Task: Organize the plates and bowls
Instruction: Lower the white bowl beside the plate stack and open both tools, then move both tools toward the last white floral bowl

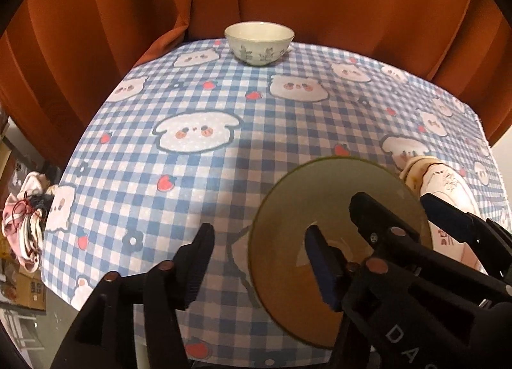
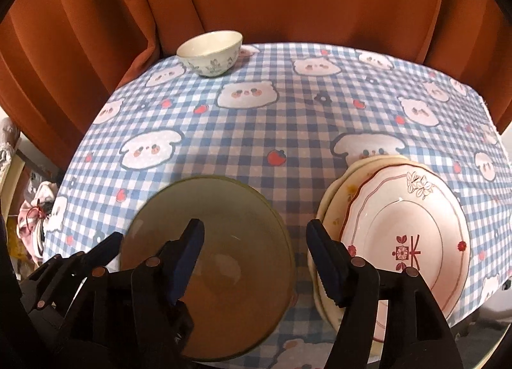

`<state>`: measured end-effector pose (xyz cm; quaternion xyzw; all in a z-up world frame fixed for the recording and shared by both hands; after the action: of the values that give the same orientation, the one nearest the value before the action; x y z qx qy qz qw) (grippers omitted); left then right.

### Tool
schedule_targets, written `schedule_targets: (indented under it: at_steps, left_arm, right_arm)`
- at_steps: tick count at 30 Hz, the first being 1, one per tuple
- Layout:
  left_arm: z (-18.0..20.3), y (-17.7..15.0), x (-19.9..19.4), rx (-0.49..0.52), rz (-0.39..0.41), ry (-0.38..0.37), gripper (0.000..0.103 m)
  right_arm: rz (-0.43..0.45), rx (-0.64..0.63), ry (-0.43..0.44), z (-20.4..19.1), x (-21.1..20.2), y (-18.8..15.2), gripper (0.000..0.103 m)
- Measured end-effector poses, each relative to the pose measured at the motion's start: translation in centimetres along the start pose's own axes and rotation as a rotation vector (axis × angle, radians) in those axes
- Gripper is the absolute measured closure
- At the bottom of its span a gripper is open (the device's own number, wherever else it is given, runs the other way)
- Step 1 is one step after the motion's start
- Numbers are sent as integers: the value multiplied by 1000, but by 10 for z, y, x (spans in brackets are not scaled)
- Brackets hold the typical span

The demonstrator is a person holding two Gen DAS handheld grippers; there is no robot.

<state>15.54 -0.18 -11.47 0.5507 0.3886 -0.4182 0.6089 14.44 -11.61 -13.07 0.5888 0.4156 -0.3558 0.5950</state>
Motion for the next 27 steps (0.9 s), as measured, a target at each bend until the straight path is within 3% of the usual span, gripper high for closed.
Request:
schedule_targets:
  at_steps: [3, 16, 27]
  left_arm:
    - [-5, 3, -9, 30, 21, -4, 34]
    - [-49, 20, -34, 87, 72, -47, 34]
    - [-72, 60, -46, 97, 114, -34, 34]
  right_arm:
    - [18, 21, -17, -5, -8, 0, 26]
    - [77, 109, -54, -46, -33, 4, 25]
    - [93, 106, -73, -78, -40, 36, 18]
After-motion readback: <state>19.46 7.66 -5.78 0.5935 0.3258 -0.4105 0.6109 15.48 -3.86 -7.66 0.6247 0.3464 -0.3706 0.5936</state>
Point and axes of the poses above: each gripper's, at about its wrist camera, not at the fingertips, and x roughly the way its jaws point, z to its right, y to its top, the point moved 7 cm from there along x, roughly the way its jaws point, and after that the axes turned 10 degrees about -z, right-handed, at the moved point
